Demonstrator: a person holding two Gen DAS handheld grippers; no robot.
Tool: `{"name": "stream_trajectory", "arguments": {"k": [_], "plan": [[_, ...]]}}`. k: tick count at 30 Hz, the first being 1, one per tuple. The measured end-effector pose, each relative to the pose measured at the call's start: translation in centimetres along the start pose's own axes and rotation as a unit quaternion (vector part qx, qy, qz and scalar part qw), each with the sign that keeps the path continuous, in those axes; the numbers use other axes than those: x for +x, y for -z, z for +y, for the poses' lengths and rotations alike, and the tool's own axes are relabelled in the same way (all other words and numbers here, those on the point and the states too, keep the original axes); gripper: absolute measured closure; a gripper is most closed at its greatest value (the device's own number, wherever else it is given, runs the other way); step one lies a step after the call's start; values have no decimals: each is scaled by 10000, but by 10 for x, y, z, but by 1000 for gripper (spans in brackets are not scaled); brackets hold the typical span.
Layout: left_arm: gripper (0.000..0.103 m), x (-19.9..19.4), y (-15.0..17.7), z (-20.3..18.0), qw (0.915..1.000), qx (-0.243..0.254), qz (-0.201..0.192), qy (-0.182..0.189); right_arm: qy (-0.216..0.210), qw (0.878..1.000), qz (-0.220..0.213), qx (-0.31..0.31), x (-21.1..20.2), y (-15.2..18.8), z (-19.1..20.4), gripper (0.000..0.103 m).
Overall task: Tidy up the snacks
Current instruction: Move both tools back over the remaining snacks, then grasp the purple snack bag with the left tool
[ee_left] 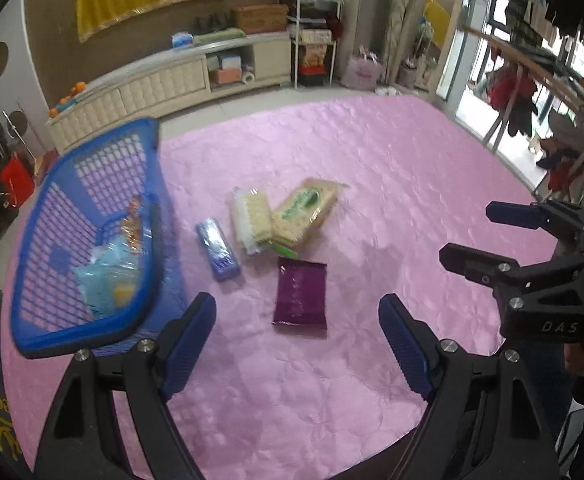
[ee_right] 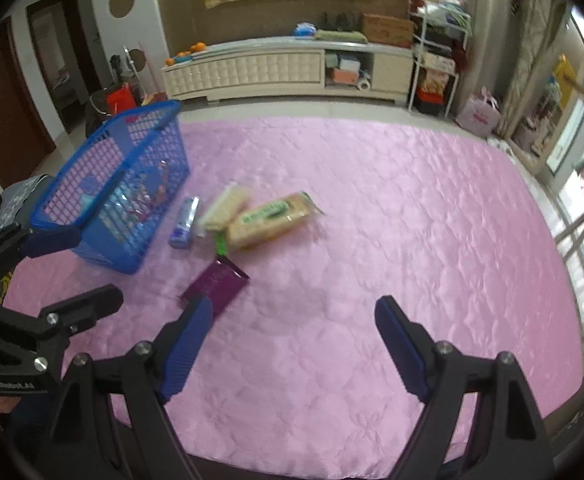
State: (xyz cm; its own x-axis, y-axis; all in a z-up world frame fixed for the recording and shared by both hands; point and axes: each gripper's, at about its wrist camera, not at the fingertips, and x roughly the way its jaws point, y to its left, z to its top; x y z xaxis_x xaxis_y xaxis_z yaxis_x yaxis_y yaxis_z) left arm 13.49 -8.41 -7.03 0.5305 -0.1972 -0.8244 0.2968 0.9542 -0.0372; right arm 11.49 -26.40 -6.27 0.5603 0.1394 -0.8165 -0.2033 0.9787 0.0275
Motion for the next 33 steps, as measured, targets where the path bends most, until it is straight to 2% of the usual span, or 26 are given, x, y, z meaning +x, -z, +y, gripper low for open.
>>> {"name": "stream_trajectory", "arguments": {"k": [8,14,19,25,30,33], "plan": [[21,41,0,-15,9989,263,385,-17,-57,9991,285,313,31,15,-20,16],[21,71,-6,-13,9976,239,649,41,-67,9980,498,372,56,21,-31,16],[21,103,-7,-15,9948,365,953,31,-263,9967,495,580,69,25,-40,16],[21,131,-9,-7,9927,219,1185,-41,-337,9952,629,667,88,28,-45,16],[21,145,-10,-6,9920,217,1239,-132,-342,9938,732,770,97,31,-52,16],[21,151,-10,0,9915,43,1281,-216,-382,9925,767,873,98,32,-54,16]]}}
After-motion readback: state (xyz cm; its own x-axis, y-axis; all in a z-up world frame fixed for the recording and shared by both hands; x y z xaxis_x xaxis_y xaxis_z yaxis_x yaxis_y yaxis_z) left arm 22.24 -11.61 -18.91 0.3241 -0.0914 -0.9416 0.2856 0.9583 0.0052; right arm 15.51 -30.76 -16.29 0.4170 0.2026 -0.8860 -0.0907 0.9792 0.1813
